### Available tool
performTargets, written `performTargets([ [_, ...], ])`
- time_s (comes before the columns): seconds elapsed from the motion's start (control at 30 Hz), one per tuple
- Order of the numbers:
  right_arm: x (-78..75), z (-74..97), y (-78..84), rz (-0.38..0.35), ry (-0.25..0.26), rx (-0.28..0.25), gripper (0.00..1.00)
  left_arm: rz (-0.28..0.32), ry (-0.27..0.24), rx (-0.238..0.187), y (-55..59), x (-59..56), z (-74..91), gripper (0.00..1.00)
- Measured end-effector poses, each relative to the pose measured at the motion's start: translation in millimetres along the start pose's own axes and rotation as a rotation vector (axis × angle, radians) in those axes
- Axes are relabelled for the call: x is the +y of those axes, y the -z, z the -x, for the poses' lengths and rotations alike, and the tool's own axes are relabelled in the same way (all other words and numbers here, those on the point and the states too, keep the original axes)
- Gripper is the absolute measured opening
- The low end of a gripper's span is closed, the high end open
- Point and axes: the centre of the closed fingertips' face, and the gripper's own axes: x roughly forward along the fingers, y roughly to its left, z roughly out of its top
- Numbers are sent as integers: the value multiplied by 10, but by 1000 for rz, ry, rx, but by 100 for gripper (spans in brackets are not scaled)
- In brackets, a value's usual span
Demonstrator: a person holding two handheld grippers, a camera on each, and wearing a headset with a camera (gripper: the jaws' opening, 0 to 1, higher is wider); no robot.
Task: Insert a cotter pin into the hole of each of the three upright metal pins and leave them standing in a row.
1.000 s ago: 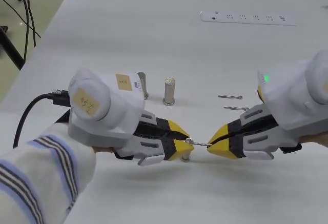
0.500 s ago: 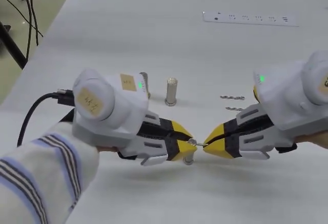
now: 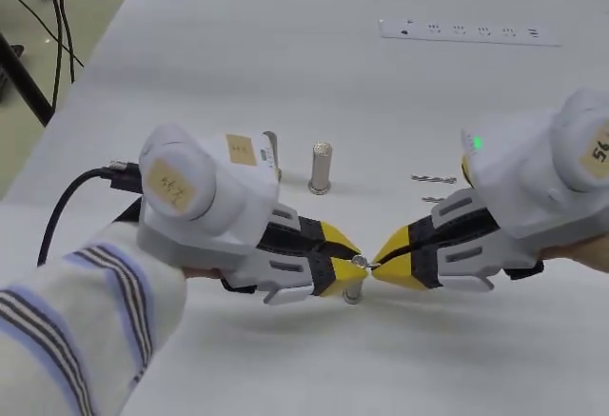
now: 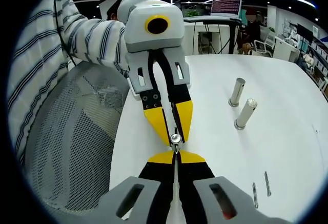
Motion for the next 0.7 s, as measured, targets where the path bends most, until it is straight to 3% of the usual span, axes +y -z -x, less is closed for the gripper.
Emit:
performTargets([
  [0.33,-10,-22,-19,53,-3,4,0,2,1,-1,-3,0,-16,5],
  [0.7,-5,-30,-12,58,-6,1,0,-10,5,5,0,-20,-20,6],
])
